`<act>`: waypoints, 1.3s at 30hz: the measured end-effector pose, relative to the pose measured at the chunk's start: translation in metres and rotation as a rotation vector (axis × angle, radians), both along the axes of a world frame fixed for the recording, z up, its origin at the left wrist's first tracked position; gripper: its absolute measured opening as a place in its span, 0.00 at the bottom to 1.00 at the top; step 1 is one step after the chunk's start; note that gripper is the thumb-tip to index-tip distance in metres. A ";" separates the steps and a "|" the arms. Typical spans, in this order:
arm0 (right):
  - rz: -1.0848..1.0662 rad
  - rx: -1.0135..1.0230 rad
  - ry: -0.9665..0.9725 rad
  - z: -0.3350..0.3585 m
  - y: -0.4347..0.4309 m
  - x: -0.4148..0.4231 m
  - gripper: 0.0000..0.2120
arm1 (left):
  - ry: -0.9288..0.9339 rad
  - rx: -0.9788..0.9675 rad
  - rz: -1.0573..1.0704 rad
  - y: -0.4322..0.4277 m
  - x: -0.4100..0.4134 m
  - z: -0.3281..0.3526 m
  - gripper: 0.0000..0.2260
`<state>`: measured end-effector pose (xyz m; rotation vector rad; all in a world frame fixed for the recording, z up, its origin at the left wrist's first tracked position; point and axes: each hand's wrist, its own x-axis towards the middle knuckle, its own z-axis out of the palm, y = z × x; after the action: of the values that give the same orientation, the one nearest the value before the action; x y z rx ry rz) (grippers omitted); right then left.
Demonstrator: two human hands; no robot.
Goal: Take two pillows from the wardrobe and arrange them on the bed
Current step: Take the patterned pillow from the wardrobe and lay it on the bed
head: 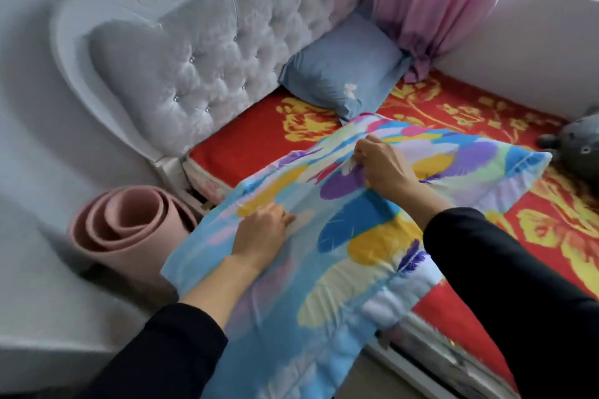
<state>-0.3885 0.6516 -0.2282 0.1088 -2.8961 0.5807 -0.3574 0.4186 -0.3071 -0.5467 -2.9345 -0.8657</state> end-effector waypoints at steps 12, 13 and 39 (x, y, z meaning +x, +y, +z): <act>0.054 -0.052 0.125 -0.058 0.054 -0.314 0.05 | 0.183 -0.147 0.133 0.057 -0.277 -0.024 0.10; 0.047 -0.057 0.134 -0.066 0.056 -0.337 0.05 | 0.218 -0.194 0.127 0.059 -0.299 -0.028 0.11; -1.179 -0.654 -0.608 -0.358 0.058 -0.421 0.40 | -0.157 -0.363 0.466 -0.007 -0.517 -0.261 0.31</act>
<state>-0.8090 0.7095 -0.5865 -1.9250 -2.3535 1.3158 -0.8746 0.4118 -0.5682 0.2149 -3.1648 -0.3408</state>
